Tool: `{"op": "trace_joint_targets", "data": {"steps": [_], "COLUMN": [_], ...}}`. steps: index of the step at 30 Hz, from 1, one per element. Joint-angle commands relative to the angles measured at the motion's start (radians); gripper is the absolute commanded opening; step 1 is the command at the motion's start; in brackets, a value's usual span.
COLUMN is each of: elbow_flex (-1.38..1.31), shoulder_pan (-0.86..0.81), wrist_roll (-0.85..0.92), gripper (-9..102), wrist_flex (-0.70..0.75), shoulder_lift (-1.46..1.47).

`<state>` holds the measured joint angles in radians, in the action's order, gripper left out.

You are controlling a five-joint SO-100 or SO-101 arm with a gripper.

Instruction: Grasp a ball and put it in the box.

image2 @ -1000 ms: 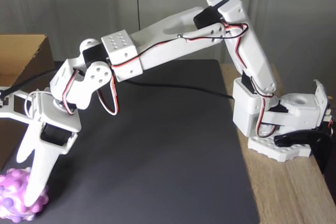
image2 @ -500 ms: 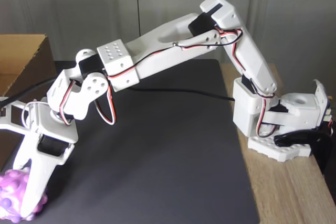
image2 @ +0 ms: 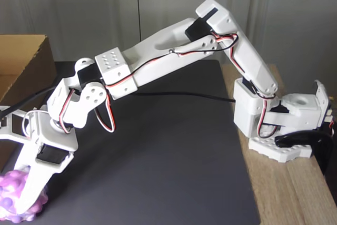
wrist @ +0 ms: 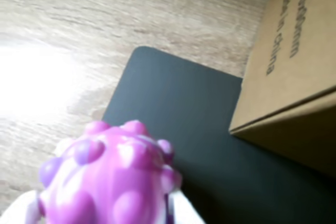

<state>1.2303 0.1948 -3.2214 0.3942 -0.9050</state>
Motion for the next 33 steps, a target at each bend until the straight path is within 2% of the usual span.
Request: {"op": "trace_joint_targets", "data": {"steps": [1,4,27,33], "elbow_flex": [-0.029,-0.02,-0.015,-0.02], "shoulder_pan": [0.028,0.028,-0.109,-0.187], "wrist_roll": [-0.014,-0.006,-0.014,-0.043], "gripper": [18,13,13,13], "wrist_flex": [0.0,0.002,0.129,0.098], "shoulder_lift": [-0.008,-0.018,-0.407,-0.479]}}
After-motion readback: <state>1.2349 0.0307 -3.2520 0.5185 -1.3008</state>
